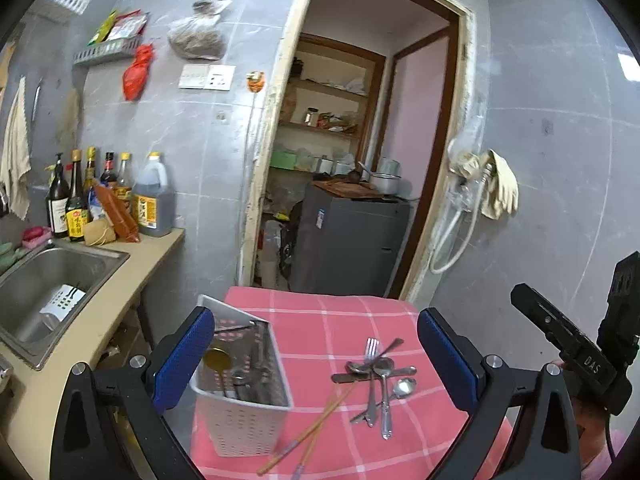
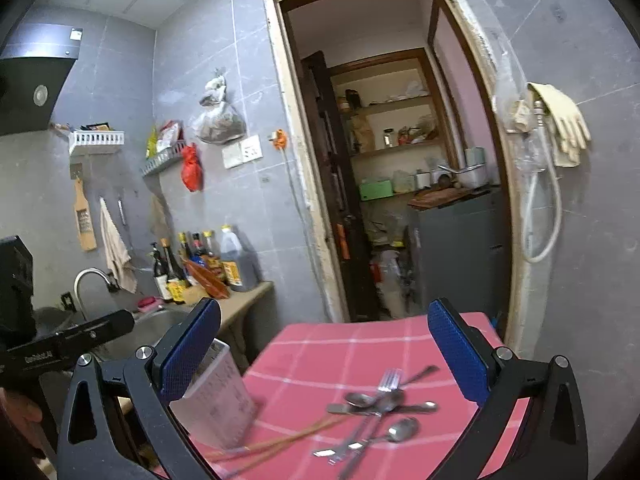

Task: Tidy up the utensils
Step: 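Move left tool to wooden chopsticks while right tool approaches a steel spoon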

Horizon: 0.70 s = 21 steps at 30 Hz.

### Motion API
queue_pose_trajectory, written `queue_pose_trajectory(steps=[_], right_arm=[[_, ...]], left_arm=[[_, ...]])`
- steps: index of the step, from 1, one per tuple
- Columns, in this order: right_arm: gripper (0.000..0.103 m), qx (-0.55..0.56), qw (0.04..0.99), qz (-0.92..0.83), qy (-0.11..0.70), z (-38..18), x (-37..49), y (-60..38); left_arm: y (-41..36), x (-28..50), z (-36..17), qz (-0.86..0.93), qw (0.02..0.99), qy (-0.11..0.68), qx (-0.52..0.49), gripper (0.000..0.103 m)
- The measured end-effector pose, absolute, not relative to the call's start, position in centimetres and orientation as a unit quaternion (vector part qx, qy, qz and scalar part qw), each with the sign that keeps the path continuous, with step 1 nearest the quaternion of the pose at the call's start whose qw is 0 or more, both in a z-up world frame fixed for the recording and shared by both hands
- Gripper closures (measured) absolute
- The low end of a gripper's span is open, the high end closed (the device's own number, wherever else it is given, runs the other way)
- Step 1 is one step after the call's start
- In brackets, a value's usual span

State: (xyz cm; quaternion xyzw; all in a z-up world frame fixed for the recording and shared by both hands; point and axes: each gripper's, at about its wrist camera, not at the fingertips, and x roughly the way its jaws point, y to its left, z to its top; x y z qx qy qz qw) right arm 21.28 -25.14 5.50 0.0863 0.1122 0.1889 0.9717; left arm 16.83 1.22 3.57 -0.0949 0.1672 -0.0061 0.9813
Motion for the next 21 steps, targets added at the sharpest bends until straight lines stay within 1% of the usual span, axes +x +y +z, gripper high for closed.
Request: queue_pose_trajectory(steps=[5,9,15,20,21], right_arm=[[0.001,0.08,0.975,0.167,0.125,4.0,21.1,-27.7],[0.001,0.085,0.973,0.154,0.151,2.1,21.9,-29.9],[0.001,0.104,0.962,0.16,0.195,-1.1,23.6,-33.0],[0.002,0.128,0.948,0.17,0.236,-4.0,25.7,-35.2],[0.004,0.133,0.946,0.173,0.24,-4.5,26.0,-35.4]], left_arm=[[-1.8,17.1,2.1,-0.014,0.983,0.166,-0.077,0.001],[-4.0,17.9,0.8,-0.01,0.984,0.167,-0.063,0.001],[-7.2,20.1,-1.0,-0.027,0.978,0.201,-0.039,0.001],[-9.2,22.7,-3.1,-0.038,0.968,0.247,-0.023,0.001],[-9.4,23.3,-3.6,-0.036,0.965,0.26,-0.024,0.001]])
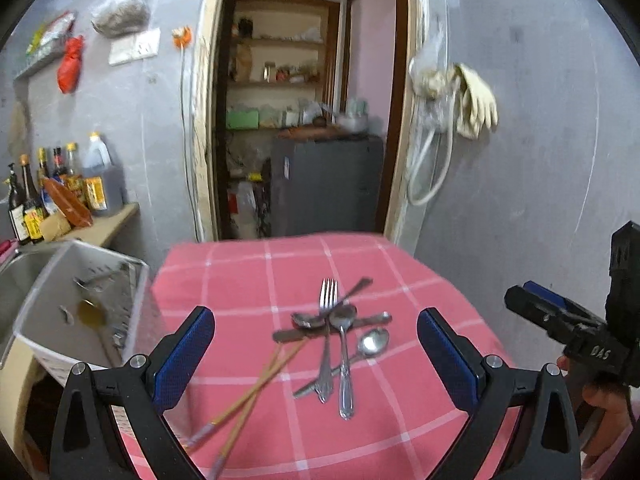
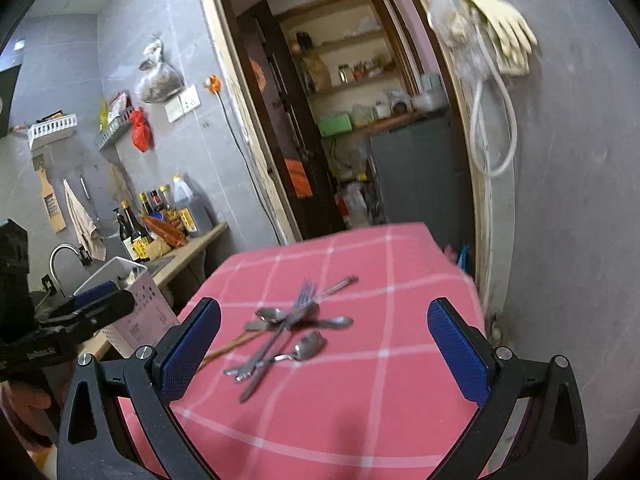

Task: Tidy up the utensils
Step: 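Move left tool to wooden chopsticks while right tool approaches a steel spoon, then grasp wooden chopsticks with left tool while right tool grasps steel spoon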

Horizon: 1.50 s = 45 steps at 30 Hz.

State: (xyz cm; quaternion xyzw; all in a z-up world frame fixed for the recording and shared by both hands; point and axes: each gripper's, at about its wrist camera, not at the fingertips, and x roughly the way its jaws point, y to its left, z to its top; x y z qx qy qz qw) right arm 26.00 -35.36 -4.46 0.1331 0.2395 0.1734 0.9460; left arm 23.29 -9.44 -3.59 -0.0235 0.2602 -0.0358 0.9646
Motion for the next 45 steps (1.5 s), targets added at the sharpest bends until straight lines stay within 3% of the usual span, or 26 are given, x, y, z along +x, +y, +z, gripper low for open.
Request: queue_pose_trajectory(steps=[4,14,22,39,45], right_arm=[[0.024,0.144,0.937,0.179,0.264,-6.8,27.5,-35.8],[0.045,0.147,0.907,0.213,0.333,-11.3,31.2,-33.5],[0.056,0.139,0.879,0.243,0.387,-14.0,34.5,-30.0],[0.069,0.145,0.852,0.237,0.444,-16.1,37.7,-26.3],[0.089,0.162,0.845,0.222,0.459,-16.7,37.0,-25.6]], left_arm=[[-10.2,25.0,-5.6,-0.028,0.951,0.305,-0.037,0.015],[-9.9,29.4,-11.0,0.034,0.906,0.422,-0.026,0.045],[-9.3,31.9,-13.3,0.074,0.878,0.473,-0.005,0.06],[-7.9,36.3,-14.3,0.042,0.83,0.556,-0.02,0.071],[-8.3,36.3,-14.1,0.024,0.814,0.58,-0.018,0.087]])
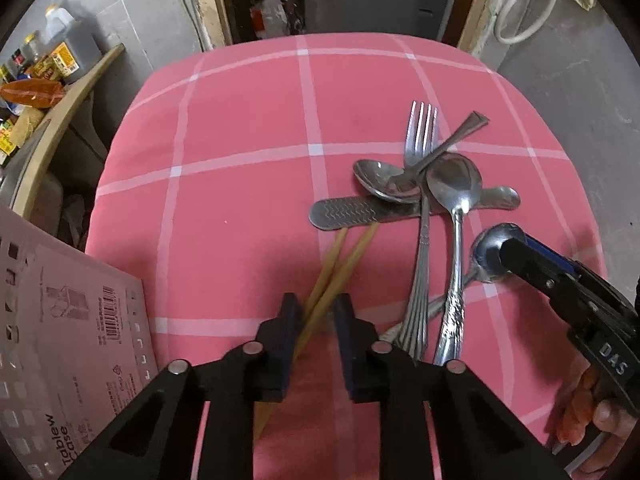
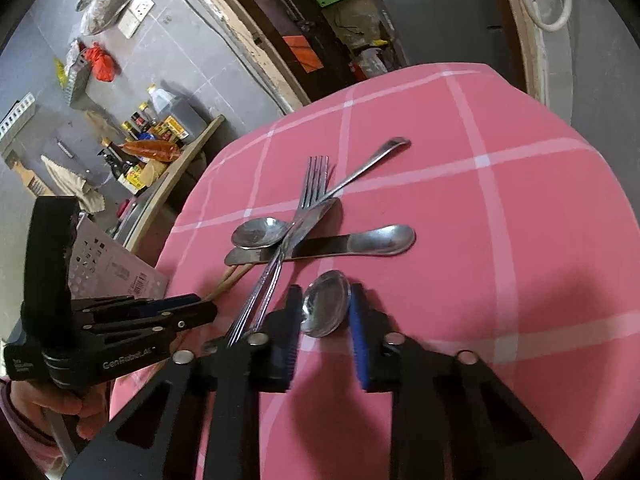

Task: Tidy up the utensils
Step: 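Grasp wooden chopsticks with left tool while right tool grasps steel spoon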

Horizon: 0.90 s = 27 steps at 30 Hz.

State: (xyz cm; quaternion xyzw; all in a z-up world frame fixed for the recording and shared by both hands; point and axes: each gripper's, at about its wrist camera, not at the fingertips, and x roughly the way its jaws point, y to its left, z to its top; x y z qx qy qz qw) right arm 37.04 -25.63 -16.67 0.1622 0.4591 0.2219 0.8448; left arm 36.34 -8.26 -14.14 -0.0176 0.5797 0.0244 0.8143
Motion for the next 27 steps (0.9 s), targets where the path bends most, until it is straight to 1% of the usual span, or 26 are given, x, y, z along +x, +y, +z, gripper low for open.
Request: queue_pose_trajectory(steps=[1,3,4,7,8,10,16,22,27], right_arm=[[0.094,0.171,0.844,0.216,0.461,-16.7,36.9,-25.8],[0.099,0.193,0.841,0.212,0.459,-16.8,36.7,-26.3],[0.1,0.209,0.838,0.213,0.457,-16.8,36.5,-26.7],[0.101,0.234,0.839,0.202,0.449,-16.7,35.3,-27.7],[0.101,0.242,0.84,0.198,0.445,-16.5,34.7,-28.1],[0.101,0.254,0.842,0.186,0.438,-16.1,33.4,-29.0],[0.101,0.253,0.854,0.153,0.428,-14.5,29.4,-31.8],[0.101,0.254,0.857,0.141,0.426,-13.1,26.4,-34.4],[0.101,0.257,0.859,0.134,0.423,-12.7,24.6,-35.1]], left_arm=[[-8.2,36.4,-14.1,0.022,0.813,0.582,-0.016,0.088],[-8.5,36.4,-14.0,0.019,0.81,0.586,-0.01,0.09],[-8.5,36.3,-13.9,0.016,0.809,0.588,-0.011,0.09],[-8.3,35.8,-13.7,0.004,0.803,0.595,-0.028,0.092],[-8.2,35.6,-13.6,-0.002,0.8,0.598,-0.037,0.095],[-8.0,35.0,-13.7,-0.018,0.793,0.606,-0.067,0.095],[-7.8,32.7,-13.6,-0.038,0.783,0.615,-0.087,0.096],[-8.2,30.3,-13.4,-0.06,0.769,0.632,-0.077,0.096],[-8.5,29.5,-13.5,-0.078,0.751,0.654,-0.048,0.095]])
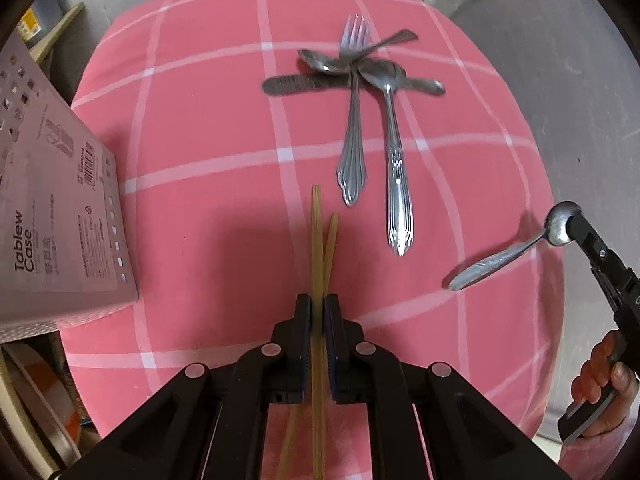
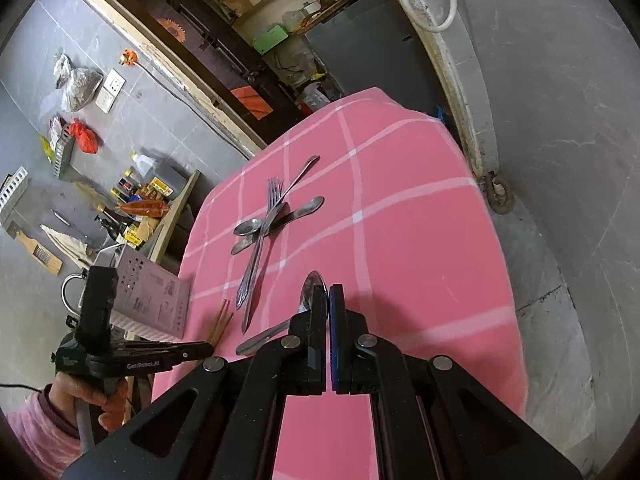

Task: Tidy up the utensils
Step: 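Grasp wooden chopsticks with left tool while right tool grasps steel spoon, then lift chopsticks with left tool while right tool lifts the steel spoon, then carry chopsticks in left tool while right tool carries spoon over white caddy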

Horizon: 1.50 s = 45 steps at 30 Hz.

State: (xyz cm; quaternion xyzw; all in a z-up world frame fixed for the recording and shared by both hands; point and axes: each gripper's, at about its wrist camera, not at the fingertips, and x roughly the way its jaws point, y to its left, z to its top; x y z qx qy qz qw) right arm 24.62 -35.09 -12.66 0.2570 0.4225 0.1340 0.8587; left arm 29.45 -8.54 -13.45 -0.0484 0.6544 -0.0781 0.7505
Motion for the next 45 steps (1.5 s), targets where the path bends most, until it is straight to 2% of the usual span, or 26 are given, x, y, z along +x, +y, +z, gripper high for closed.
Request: queue_pose_trajectory(steps=[6,11,17,27,35,45], right_arm=[[0.101,0.255,0.862,0.131,0.418,-11.9,23.1,-34.7],[0.101,0.238,0.871,0.131,0.409,-10.5,22.1,-34.2],[0.101,0.206,0.889,0.136,0.386,-7.0,21.5,-33.4],[0.101,0.154,0.923,0.149,0.321,1.6,21.3,-31.0],[0.101,0.101,0.941,0.187,0.263,8.0,23.0,-25.1],[0.101,0.005,0.94,0.227,0.256,11.2,25.0,-15.8]], left_arm=[[-9.1,30.0,-14.1,-0.103,0.726,0.68,-0.027,0.095],[-8.8,28.5,-13.1,-0.113,0.75,0.65,-0.038,0.096],[-8.0,25.4,-8.6,-0.143,0.803,0.57,-0.097,0.097],[-2.4,22.9,-0.2,-0.166,0.862,0.453,-0.154,0.096],[3.7,22.2,7.9,-0.131,0.919,0.315,-0.196,0.096],[10.8,22.4,11.5,-0.036,0.959,0.183,-0.215,0.096]])
